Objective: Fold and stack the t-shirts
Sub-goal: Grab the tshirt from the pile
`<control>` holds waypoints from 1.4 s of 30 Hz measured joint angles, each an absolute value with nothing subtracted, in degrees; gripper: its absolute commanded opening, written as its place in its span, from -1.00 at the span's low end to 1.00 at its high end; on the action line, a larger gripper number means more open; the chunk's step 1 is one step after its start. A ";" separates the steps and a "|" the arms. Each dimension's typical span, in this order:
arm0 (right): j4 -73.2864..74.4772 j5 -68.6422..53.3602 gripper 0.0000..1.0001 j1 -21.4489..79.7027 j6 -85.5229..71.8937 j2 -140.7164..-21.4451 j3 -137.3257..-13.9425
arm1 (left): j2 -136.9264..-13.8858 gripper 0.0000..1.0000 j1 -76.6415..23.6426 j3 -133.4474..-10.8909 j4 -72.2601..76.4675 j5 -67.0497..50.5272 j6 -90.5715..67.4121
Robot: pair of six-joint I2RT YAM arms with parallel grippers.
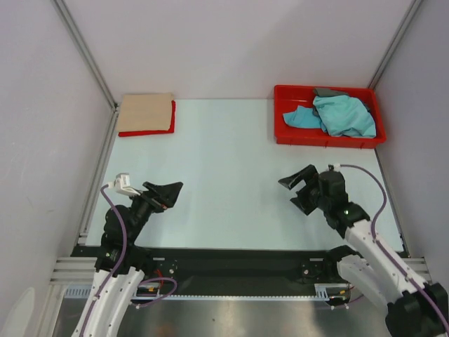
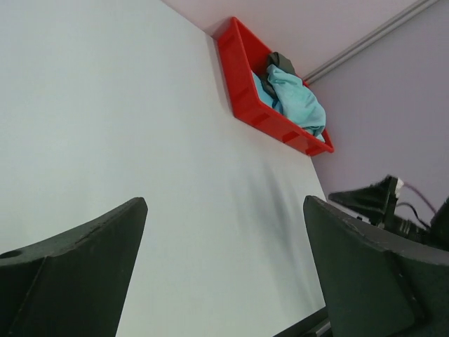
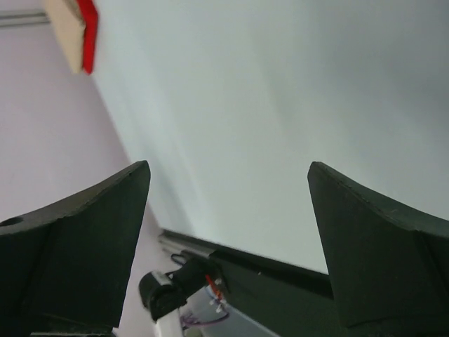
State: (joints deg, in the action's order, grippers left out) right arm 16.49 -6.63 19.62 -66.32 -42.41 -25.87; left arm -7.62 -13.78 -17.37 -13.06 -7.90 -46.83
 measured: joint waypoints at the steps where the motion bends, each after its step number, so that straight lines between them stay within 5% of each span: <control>1: 17.54 -6.24 0.99 18.57 -64.71 -46.02 -28.58 | -8.29 1.00 -13.78 -17.89 -13.08 -8.10 -46.24; 9: 16.43 -17.80 1.00 -6.04 -56.01 -64.84 -39.00 | -17.19 0.99 -13.74 -24.64 -16.88 -8.99 -42.39; 13: 19.81 -18.20 0.99 -9.52 -50.83 -73.25 -45.25 | -24.36 0.99 -13.72 -31.33 -22.39 -8.25 -39.81; 22: 25.41 -10.22 0.48 -9.56 -38.59 -93.12 -80.82 | -28.05 0.99 -13.72 -38.41 -31.03 -7.20 -27.86; 27: 26.39 -5.50 -0.06 -9.54 -33.80 -104.90 -95.26 | -28.88 1.00 -13.69 -38.98 -30.89 -14.11 -22.00; 42: 28.32 7.07 0.11 -7.01 -32.05 -134.78 -123.63 | -32.23 0.93 -13.72 -39.77 -28.40 -21.17 -15.46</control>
